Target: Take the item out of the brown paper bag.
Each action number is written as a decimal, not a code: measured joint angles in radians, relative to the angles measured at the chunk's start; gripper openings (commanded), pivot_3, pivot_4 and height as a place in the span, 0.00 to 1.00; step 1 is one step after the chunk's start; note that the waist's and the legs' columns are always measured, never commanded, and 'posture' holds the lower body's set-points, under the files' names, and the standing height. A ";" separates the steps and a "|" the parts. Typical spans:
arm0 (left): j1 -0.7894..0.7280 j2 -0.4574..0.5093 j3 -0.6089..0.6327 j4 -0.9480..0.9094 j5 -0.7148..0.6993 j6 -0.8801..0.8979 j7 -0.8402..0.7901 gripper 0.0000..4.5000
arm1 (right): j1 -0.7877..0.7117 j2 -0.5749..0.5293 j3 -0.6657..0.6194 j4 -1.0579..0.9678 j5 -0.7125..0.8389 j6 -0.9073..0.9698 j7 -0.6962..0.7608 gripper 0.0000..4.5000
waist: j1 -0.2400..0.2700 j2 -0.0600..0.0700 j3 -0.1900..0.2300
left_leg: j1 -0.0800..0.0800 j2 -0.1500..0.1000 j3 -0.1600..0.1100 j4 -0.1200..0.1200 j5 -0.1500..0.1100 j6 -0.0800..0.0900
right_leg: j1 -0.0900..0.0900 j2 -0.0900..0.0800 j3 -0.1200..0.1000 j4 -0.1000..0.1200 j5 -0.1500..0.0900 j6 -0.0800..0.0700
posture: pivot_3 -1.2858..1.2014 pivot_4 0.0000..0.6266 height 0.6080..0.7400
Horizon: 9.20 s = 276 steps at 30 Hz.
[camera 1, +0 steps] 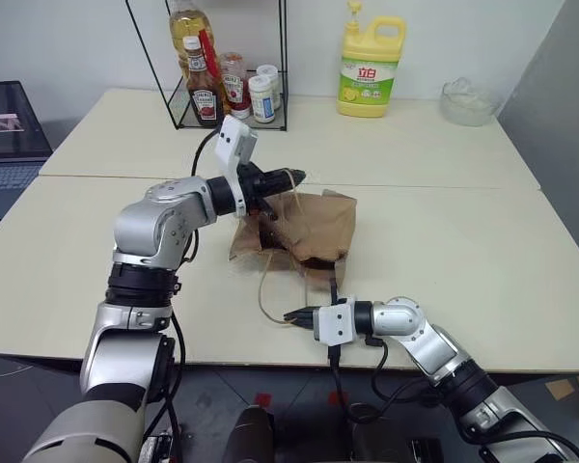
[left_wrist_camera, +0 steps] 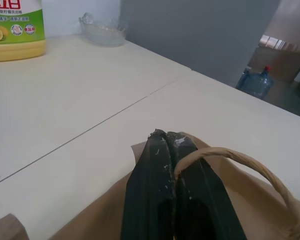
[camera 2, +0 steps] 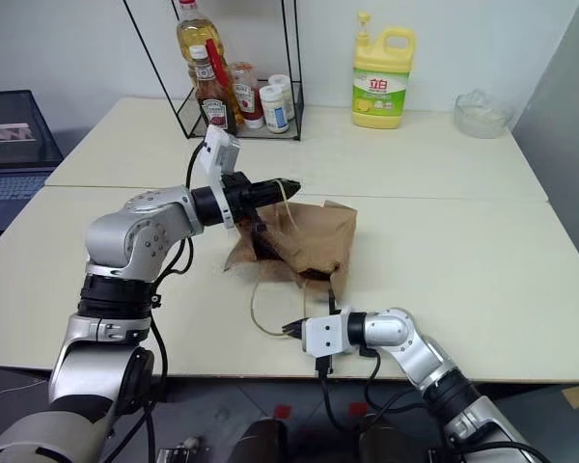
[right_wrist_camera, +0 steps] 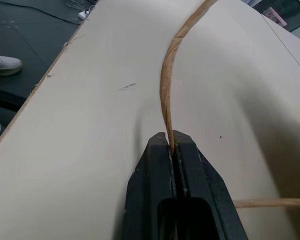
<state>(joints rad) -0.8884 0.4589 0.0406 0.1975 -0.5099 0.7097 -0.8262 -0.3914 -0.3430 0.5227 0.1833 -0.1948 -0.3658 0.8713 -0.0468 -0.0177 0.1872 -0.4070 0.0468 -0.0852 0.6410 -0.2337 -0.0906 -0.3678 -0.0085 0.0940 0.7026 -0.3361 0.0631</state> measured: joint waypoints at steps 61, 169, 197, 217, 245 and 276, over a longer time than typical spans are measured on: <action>-0.048 -0.022 0.044 0.018 0.001 -0.022 0.009 0.00 | 0.060 -0.295 -0.349 -0.672 0.586 0.924 0.085 0.99 | 0.013 -0.002 0.001 | 0.007 -0.001 -0.004 -0.005 0.000 0.000 | 0.013 -0.001 -0.005 -0.011 0.000 0.001 | 0.52 0.24 1.00; -0.028 -0.069 0.045 0.031 0.006 -0.066 0.073 0.00 | -0.284 -0.043 -0.052 -0.523 0.023 1.040 -0.124 0.64 | -0.004 -0.002 0.001 | -0.008 -0.001 -0.004 -0.009 0.005 -0.008 | -0.008 -0.001 -0.005 -0.005 0.000 0.000 | 0.52 0.24 1.00; -0.021 -0.068 0.045 -0.023 0.003 -0.064 0.072 0.00 | -0.050 -0.170 -0.189 -0.536 0.105 0.604 -0.144 0.64 | -0.003 -0.002 0.001 | -0.008 -0.001 -0.004 -0.008 0.005 -0.007 | -0.007 -0.001 -0.005 -0.006 0.000 0.000 | 0.52 0.24 1.00; -0.019 -0.068 0.046 -0.024 0.002 -0.062 0.075 0.00 | -0.152 -0.029 -0.224 -0.424 -0.145 0.589 -0.494 0.64 | -0.001 -0.002 0.001 | -0.008 -0.001 -0.004 -0.007 0.006 -0.008 | -0.007 -0.002 -0.005 -0.005 0.000 0.000 | 0.52 0.24 1.00; -0.019 -0.071 0.046 -0.024 0.002 -0.062 0.075 0.00 | -0.228 0.103 -0.359 -0.330 -0.322 0.605 -0.814 0.64 | -0.010 -0.002 0.001 | -0.008 -0.001 -0.004 -0.008 0.006 -0.008 | -0.007 -0.002 -0.005 -0.004 0.000 0.000 | 0.52 0.24 1.00; -0.019 -0.069 0.045 -0.021 0.002 -0.063 0.072 0.00 | -0.418 -0.109 -0.398 -0.234 0.595 1.010 0.031 0.01 | -0.010 -0.002 0.001 | -0.008 -0.001 -0.004 -0.007 0.006 -0.007 | -0.007 -0.001 -0.005 -0.004 0.000 0.000 | 0.52 0.24 1.00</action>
<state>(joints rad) -0.9071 0.3903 0.0857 0.1762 -0.5076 0.6467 -0.7546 -0.8094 -0.4524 0.1244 -0.0510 0.4006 0.6439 0.9019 -0.0573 -0.0196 0.1885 -0.4151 0.0456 -0.0893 0.6339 -0.2282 -0.0978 -0.3752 -0.0100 0.0889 0.6982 -0.3358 0.0630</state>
